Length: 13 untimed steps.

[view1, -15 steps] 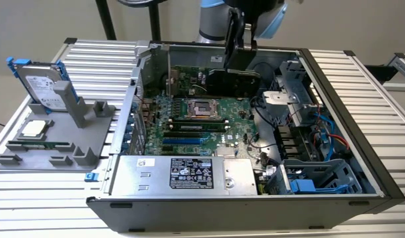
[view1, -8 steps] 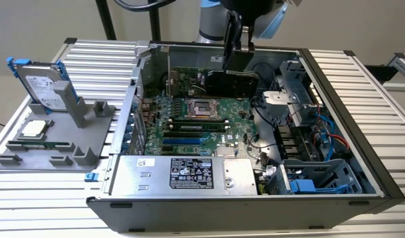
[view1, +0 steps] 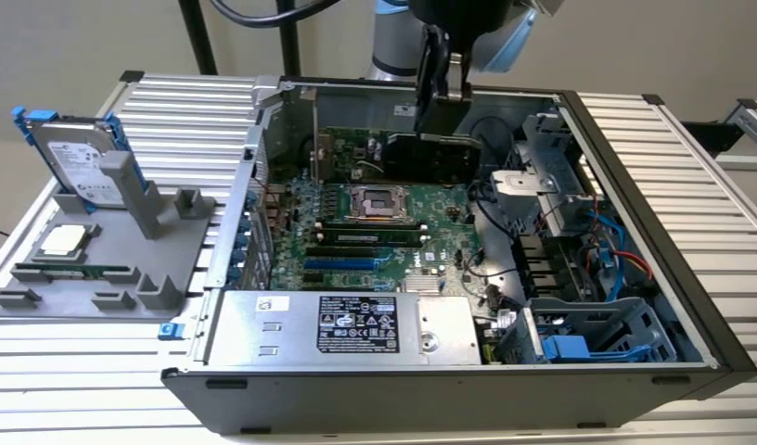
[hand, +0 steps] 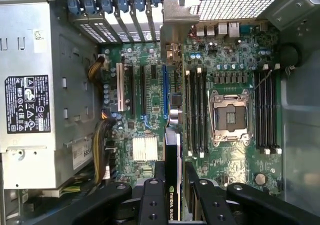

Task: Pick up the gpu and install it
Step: 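Insert the gpu into the slot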

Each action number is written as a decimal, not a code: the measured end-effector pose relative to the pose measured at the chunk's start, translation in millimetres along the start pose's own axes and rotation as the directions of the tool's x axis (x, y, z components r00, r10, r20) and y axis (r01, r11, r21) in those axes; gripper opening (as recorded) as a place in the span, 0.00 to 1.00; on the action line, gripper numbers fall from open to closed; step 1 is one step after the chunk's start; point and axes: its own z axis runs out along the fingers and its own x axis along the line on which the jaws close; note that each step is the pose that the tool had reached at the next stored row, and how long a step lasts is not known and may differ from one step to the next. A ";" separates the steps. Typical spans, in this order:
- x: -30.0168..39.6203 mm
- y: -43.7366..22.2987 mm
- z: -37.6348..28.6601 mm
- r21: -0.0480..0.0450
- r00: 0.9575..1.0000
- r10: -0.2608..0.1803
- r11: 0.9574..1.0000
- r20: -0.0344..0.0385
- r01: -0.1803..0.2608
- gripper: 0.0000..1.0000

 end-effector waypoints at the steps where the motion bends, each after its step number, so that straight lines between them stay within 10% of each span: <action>1: -0.2 0.1 0.5 0.000 1.000 0.000 1.000 0.000 0.000 0.00; 13: -0.6 0.0 3.3 0.000 1.000 0.000 1.000 0.000 0.000 0.00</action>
